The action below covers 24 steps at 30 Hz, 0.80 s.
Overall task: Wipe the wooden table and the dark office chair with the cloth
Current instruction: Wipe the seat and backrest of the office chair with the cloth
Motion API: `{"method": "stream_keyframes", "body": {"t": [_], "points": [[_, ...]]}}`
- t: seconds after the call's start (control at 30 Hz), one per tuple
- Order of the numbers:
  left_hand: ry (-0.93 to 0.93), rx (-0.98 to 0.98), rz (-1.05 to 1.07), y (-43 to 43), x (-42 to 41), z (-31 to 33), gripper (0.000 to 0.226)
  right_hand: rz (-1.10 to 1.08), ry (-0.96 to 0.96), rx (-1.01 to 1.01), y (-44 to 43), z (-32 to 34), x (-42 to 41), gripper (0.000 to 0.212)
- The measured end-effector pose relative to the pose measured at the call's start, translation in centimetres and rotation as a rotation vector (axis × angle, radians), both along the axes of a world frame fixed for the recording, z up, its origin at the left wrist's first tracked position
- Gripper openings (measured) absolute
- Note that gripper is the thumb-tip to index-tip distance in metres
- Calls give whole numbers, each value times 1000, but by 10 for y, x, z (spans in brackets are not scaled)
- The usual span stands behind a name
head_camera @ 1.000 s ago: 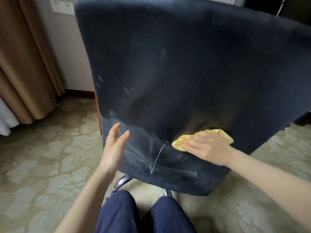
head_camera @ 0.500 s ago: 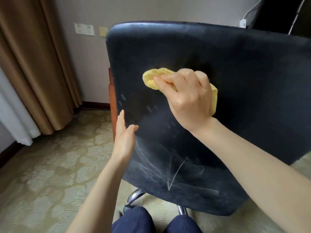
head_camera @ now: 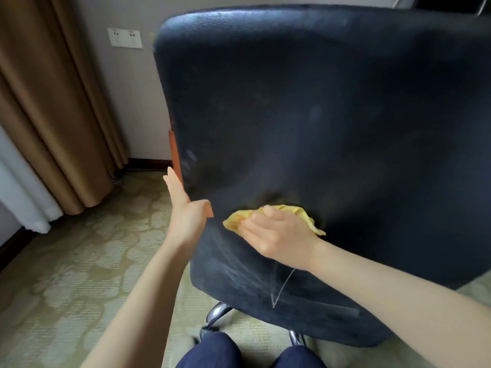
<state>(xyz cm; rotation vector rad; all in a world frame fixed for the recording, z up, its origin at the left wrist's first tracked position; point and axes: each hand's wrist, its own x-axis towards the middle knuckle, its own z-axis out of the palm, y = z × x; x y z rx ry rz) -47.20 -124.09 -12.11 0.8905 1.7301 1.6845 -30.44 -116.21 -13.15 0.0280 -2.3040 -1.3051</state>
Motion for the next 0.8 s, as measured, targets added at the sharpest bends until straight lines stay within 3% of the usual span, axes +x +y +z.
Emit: {"method": "stream_keyframes", "body": {"t": [0.13,0.23,0.33,0.47,0.67,0.8], "points": [[-118,20,-66,9,-11,5,97,-20,-283,-2,5,-7,44,14],[-165,94,-80,7,-8,6,89,-21,-295,-60,5,5,75,8],[-238,138,-67,2,-7,-3,85,21,-153,-85,5,29,81,28],[-324,132,-2,-7,0,-1,40,87,63,-53,-3,74,55,28],[-346,166,-92,-22,3,-6,51,196,407,9,-18,114,-10,7],[-310,205,-113,-25,-5,-16,66,154,520,-69,-27,104,-52,10]]}}
